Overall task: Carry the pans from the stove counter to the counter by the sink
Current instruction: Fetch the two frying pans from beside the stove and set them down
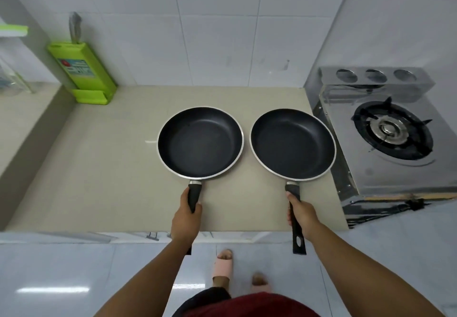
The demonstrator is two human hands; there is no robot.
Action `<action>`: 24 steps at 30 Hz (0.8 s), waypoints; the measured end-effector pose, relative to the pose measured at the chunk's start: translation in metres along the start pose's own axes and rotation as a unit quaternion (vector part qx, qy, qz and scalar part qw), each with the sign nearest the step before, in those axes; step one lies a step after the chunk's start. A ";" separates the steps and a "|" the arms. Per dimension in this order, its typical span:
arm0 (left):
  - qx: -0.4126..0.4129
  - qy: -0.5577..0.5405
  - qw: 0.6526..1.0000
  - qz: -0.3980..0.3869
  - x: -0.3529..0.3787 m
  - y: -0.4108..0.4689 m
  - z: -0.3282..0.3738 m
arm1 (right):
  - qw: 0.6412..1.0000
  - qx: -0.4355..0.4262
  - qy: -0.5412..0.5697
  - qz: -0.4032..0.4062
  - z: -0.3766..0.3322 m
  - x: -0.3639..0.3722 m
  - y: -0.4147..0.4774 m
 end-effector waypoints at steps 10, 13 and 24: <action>-0.110 -0.204 0.973 0.012 0.035 -0.013 -0.004 | 1.000 -0.008 -0.005 0.004 0.006 -0.012 0.003; -0.118 -0.214 0.969 0.043 0.049 -0.023 0.002 | 0.997 -0.032 -0.055 0.042 0.003 -0.027 -0.001; -0.155 -0.267 0.940 0.147 0.065 -0.092 -0.009 | 0.986 -0.099 -0.135 -0.003 -0.006 -0.054 -0.024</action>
Point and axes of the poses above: each hand's wrist, its own y-axis towards the middle knuckle, its own x-axis out of the palm, z = x × y, the point moved 6 cm from there along y, towards the middle knuckle, and after that the axes turned 11 degrees about -z, right-handed, at the moved point
